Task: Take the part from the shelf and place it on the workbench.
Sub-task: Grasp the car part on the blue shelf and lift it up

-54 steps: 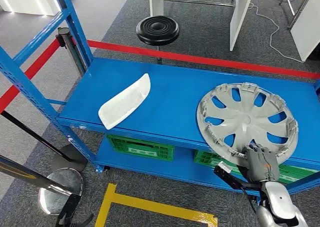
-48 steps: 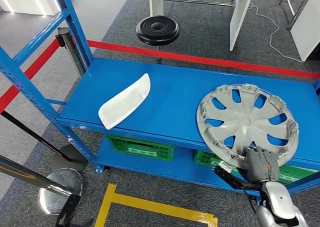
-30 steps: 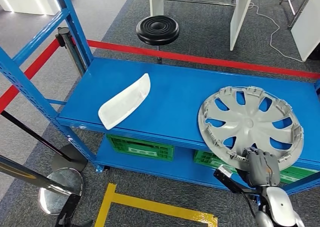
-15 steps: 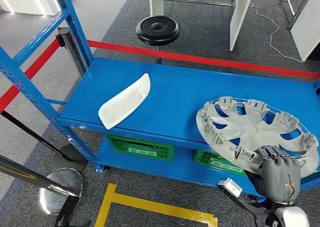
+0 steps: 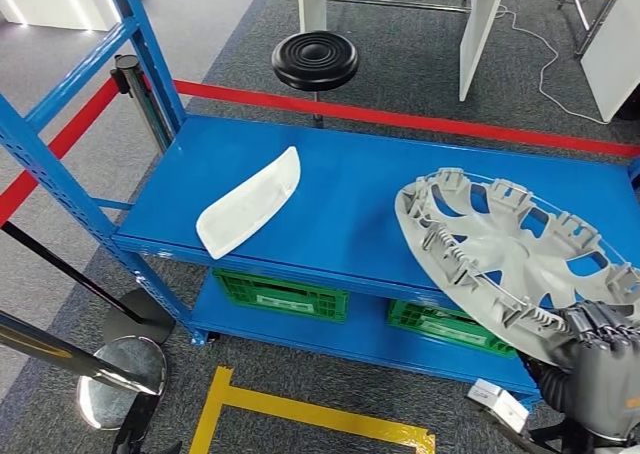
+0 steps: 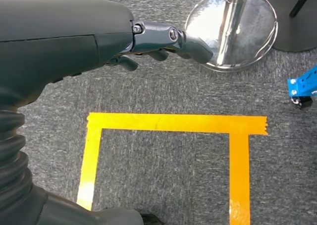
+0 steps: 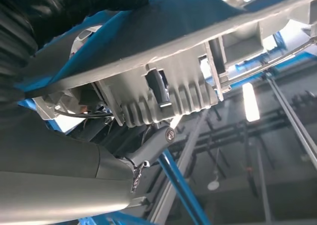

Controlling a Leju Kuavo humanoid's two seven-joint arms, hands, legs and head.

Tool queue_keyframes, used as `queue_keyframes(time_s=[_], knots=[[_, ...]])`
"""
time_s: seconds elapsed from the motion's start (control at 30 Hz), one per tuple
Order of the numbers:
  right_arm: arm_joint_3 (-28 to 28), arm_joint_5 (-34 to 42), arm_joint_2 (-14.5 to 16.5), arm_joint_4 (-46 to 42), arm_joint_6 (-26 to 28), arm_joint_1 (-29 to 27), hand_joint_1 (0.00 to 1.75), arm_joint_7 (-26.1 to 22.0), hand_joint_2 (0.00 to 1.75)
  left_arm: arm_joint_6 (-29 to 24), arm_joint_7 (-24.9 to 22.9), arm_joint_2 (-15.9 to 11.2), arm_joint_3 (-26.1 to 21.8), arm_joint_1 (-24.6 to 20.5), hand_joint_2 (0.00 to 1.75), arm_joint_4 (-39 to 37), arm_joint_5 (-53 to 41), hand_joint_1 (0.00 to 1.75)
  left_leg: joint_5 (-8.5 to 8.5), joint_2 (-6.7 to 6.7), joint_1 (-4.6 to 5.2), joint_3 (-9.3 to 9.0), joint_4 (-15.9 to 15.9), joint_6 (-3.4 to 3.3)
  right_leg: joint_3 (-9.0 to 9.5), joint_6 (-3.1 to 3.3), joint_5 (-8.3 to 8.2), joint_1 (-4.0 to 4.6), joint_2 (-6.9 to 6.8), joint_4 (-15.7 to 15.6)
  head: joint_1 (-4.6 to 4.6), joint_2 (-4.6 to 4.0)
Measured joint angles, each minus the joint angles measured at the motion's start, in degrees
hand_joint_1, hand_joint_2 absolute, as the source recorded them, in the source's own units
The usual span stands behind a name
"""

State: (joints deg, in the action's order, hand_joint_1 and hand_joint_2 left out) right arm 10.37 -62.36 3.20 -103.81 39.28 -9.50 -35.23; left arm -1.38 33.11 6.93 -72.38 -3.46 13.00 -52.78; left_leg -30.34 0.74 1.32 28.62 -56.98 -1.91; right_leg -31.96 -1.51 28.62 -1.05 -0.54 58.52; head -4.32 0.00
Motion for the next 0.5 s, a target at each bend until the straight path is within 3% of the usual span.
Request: queue_keyframes(time_s=[0.23,0.5], knots=[[-1.71,8.80,2.98,-2.91,0.00,-0.92,1.75,-3.75,1.75,-0.01,0.21,0.22,-0.34,0.05,1.75,0.00,0.11,0.00,0.00,0.00,0.00,0.00,0.00,0.00,0.00,0.00,0.00,0.00,0.00,0.00,0.01,0.00],[-2.17,13.28,4.26,-6.50,0.00,-1.68,1.75,-4.46,1.75,0.68,0.33,0.48,-1.39,0.11,1.75,0.00,0.66,0.00,0.00,0.00,0.00,0.00,0.00,0.00,0.00,0.00,0.00,0.00,0.00,0.00,0.01,0.00]])
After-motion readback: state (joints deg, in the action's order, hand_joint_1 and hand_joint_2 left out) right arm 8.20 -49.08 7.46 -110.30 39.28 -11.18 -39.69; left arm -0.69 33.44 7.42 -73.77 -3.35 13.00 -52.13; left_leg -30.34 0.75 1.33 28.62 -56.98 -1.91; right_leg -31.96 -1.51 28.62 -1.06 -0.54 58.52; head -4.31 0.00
